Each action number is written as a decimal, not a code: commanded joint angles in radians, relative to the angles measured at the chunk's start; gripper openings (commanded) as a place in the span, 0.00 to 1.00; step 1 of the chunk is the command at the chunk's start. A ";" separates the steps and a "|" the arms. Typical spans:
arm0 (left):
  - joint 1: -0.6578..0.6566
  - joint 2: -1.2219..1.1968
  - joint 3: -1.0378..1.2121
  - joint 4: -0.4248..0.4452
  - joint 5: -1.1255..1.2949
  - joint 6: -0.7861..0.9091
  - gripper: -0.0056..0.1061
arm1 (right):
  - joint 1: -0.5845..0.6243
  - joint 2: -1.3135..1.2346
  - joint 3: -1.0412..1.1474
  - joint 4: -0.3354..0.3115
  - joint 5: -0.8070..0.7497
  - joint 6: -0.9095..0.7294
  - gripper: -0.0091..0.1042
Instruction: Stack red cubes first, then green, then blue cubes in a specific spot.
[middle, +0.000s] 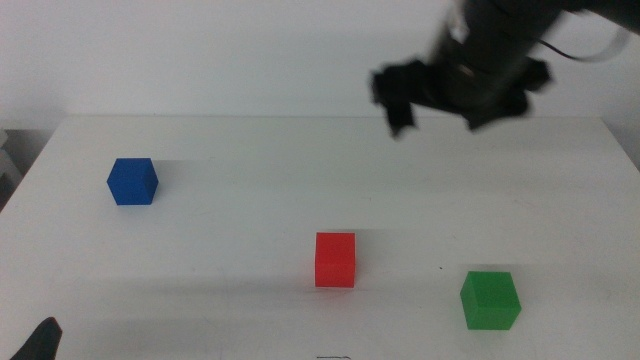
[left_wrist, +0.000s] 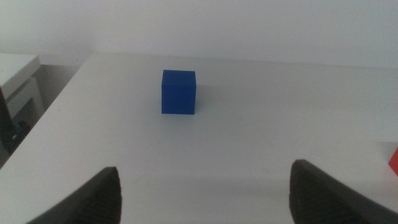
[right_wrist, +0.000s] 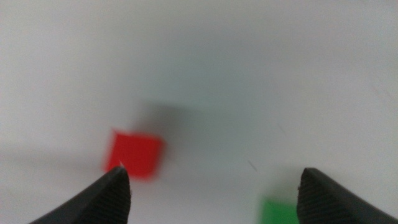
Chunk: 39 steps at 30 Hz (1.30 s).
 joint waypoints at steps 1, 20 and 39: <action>-0.001 -0.021 -0.004 -0.003 -0.073 -0.013 0.86 | -0.007 -0.128 0.107 -0.060 0.061 0.020 0.90; -0.001 -0.021 -0.004 -0.003 -0.073 -0.013 0.86 | -0.225 -0.175 0.569 0.162 -0.199 -0.032 0.73; -0.001 -0.021 -0.004 -0.003 -0.073 -0.013 0.86 | -0.226 0.026 0.672 0.134 -0.380 -0.063 0.68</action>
